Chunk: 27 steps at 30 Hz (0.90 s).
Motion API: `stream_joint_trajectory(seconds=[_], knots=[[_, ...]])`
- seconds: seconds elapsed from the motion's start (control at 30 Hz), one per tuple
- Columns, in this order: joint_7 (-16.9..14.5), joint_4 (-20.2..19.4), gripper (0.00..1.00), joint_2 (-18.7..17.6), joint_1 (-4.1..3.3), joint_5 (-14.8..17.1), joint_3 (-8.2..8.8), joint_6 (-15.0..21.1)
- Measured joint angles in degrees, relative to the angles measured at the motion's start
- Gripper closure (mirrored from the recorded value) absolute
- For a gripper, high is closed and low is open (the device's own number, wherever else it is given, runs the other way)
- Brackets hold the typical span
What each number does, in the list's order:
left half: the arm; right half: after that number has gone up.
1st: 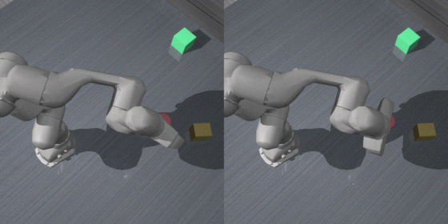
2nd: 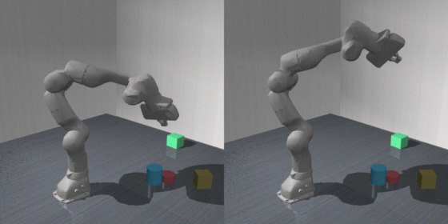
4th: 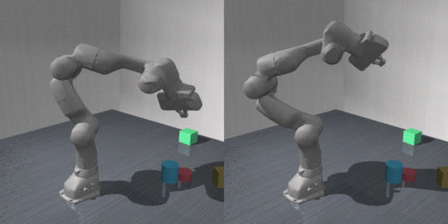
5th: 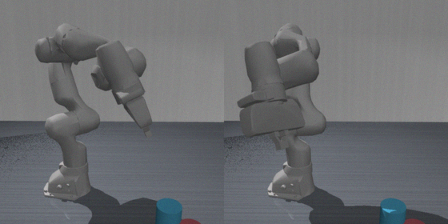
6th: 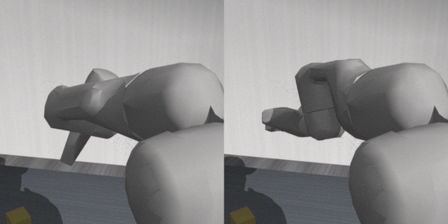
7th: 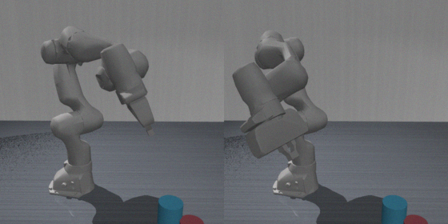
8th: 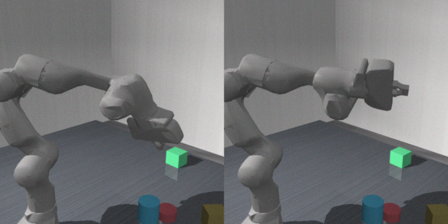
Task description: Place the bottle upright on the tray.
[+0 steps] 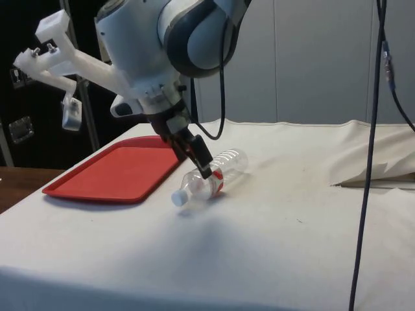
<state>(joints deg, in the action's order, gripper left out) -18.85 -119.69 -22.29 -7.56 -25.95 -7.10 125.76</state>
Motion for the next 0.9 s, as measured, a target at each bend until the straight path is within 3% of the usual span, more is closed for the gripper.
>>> stream_joint_trajectory(seconds=[0.43, 0.9], knots=[[-1.2, 2.3, 0.00, -2.5, 0.00, -1.5, 0.00, -1.9], [-1.4, 2.5, 0.00, -2.8, 0.00, -1.5, 0.00, -2.1]])
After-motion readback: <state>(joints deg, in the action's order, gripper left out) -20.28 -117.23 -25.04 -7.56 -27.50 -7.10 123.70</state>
